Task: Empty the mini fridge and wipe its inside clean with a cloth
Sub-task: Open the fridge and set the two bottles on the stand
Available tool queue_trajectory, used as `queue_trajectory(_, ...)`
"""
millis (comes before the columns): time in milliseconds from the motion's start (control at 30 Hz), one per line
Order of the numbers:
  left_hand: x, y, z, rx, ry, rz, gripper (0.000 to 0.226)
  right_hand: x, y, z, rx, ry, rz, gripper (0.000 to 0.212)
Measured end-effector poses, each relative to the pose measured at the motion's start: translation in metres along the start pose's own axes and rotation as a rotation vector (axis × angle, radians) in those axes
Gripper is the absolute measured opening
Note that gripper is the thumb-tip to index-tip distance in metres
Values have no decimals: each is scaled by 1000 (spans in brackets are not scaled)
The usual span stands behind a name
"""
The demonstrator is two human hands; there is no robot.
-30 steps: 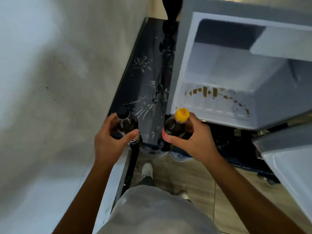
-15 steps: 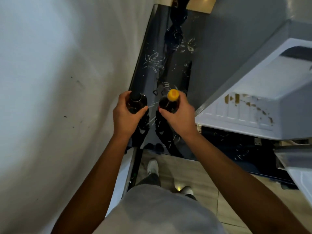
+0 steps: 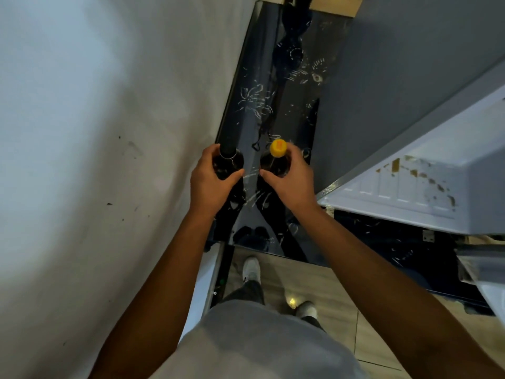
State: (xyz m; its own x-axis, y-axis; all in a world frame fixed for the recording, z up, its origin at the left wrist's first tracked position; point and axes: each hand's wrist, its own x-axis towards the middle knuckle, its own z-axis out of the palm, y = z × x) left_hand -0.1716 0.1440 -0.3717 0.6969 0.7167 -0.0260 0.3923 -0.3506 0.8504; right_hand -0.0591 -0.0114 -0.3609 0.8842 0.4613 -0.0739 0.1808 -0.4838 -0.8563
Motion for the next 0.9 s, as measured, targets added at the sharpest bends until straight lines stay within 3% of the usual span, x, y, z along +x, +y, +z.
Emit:
queue_trajectory(267,3,-9,-10,94,-5,18,73,-2,1,-7,-238,-16,-93,63)
queue_trajectory(467,-15,-13,-14,295,-40,-20,91,-20,9,-14,-453,-132,-54,94)
queue_trajectory(700,-80,-22,-17,507,-86,-18,85,-82,36,-27,-774,-327,-140,82)
queue_trajectory(900,-152,-27,-2,578,-140,12,80,-138,72,-67,-823,-365,-164,73)
